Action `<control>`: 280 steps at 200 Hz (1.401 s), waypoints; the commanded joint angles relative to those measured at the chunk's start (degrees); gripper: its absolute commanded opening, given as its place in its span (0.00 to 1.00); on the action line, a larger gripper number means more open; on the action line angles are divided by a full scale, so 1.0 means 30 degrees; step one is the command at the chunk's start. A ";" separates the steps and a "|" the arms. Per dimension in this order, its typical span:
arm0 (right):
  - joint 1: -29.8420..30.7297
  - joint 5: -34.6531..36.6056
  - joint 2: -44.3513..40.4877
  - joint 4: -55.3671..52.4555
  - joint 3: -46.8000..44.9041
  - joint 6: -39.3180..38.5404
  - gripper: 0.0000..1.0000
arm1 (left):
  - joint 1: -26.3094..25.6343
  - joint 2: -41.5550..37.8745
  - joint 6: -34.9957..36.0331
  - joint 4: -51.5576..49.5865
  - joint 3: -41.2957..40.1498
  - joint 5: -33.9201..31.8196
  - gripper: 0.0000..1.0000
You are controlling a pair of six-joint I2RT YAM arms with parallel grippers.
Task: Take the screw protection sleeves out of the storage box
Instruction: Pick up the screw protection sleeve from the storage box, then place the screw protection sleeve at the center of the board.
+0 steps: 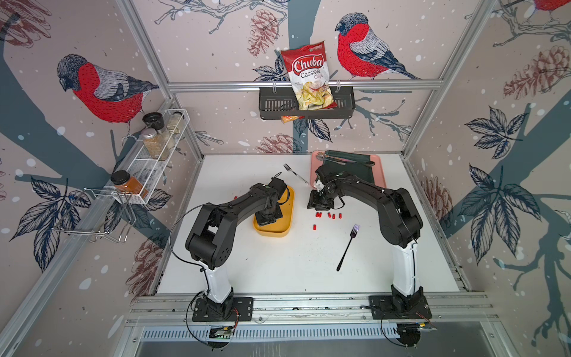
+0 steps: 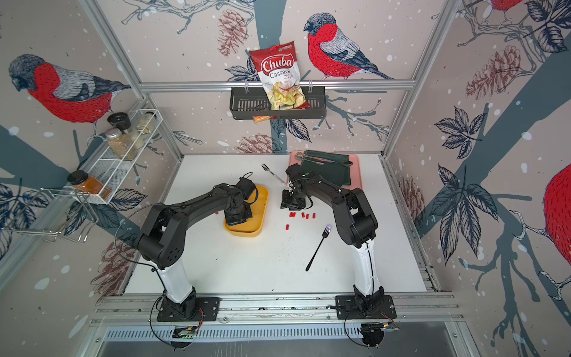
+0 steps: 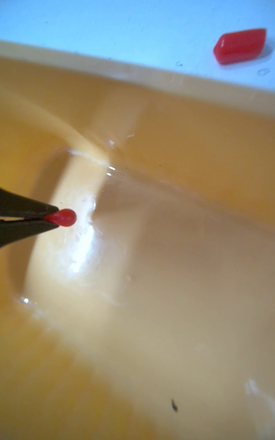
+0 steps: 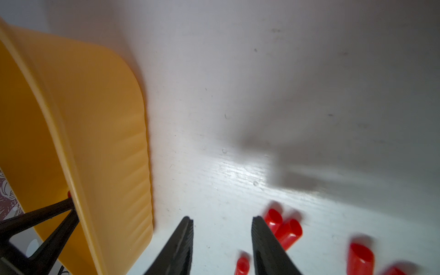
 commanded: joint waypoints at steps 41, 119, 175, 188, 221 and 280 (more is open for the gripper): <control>0.0107 0.0071 -0.0296 0.0136 -0.0326 0.0313 0.45 | 0.0034 -0.0536 0.0276 -0.0249 0.0168 -0.0319 0.00; 0.0132 0.0337 -0.0553 0.0141 -0.0546 0.0287 0.45 | 0.0253 -0.1762 0.2720 0.1026 0.0717 0.1818 0.00; 0.0151 0.0378 -0.0756 0.0281 -0.0766 0.0313 0.45 | 0.3573 -0.3906 0.4559 -0.0661 -0.0275 -0.0938 0.00; 0.0196 0.0379 -0.0769 0.0252 -0.0722 0.0356 0.45 | 0.4399 -0.4540 0.4889 -0.0462 -0.1425 -0.1317 0.00; 0.0368 0.0487 -0.0776 0.0222 -0.0678 0.0346 0.45 | 0.6268 -0.5310 0.5240 0.0848 -0.4155 -0.1460 0.00; 0.0896 0.0786 -0.0489 -0.0112 -0.0239 0.0313 0.45 | 0.6553 -0.3653 0.5913 0.3269 -0.6135 -0.2639 0.00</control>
